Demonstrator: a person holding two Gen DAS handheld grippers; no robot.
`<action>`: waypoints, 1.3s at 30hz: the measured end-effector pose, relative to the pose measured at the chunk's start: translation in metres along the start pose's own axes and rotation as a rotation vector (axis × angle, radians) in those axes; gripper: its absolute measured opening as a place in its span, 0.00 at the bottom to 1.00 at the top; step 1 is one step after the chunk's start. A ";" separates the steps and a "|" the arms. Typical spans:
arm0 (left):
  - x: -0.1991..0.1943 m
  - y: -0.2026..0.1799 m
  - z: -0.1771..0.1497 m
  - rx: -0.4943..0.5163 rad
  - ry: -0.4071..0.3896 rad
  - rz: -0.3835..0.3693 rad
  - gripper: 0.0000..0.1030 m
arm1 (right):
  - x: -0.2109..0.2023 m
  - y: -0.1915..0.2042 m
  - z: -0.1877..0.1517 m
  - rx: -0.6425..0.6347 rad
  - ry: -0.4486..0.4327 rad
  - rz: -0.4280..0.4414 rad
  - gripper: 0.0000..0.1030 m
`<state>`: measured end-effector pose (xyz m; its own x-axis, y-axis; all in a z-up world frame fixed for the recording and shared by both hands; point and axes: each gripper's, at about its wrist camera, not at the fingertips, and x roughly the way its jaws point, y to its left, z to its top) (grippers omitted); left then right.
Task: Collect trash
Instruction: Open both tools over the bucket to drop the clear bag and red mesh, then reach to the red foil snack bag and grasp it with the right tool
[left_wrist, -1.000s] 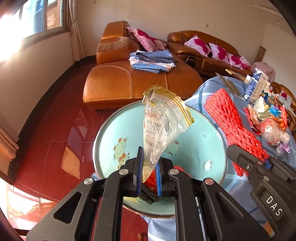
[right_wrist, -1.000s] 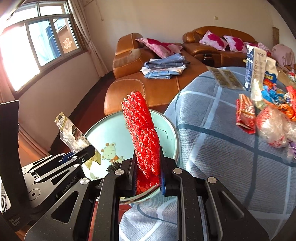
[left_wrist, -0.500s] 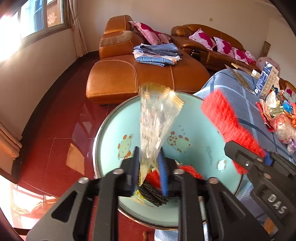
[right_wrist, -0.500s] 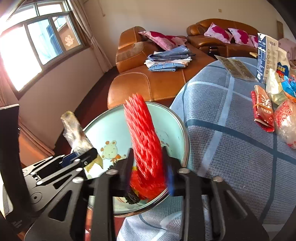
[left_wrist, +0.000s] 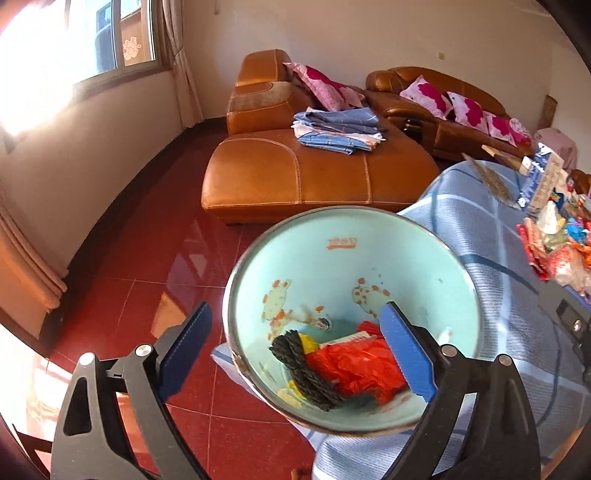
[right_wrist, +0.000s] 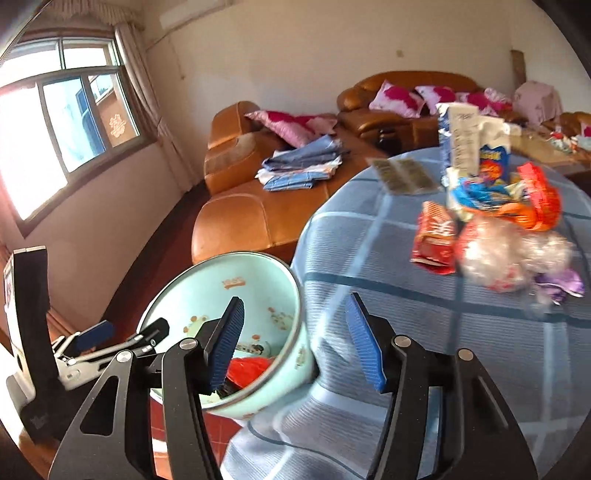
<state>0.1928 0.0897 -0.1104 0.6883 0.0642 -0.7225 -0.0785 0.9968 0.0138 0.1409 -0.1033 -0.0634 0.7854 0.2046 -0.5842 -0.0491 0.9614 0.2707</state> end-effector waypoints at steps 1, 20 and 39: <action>-0.003 -0.004 -0.001 0.002 -0.002 -0.005 0.88 | -0.002 -0.003 -0.002 0.003 0.002 -0.003 0.57; -0.055 -0.086 -0.033 0.114 0.011 -0.141 0.94 | -0.079 -0.109 -0.033 0.204 -0.027 -0.165 0.57; -0.041 -0.131 -0.041 0.206 0.037 -0.201 0.94 | -0.086 -0.181 0.007 0.302 -0.096 -0.226 0.56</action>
<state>0.1447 -0.0451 -0.1107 0.6479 -0.1339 -0.7498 0.2077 0.9782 0.0047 0.0867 -0.2965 -0.0568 0.8103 -0.0382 -0.5847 0.3047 0.8799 0.3647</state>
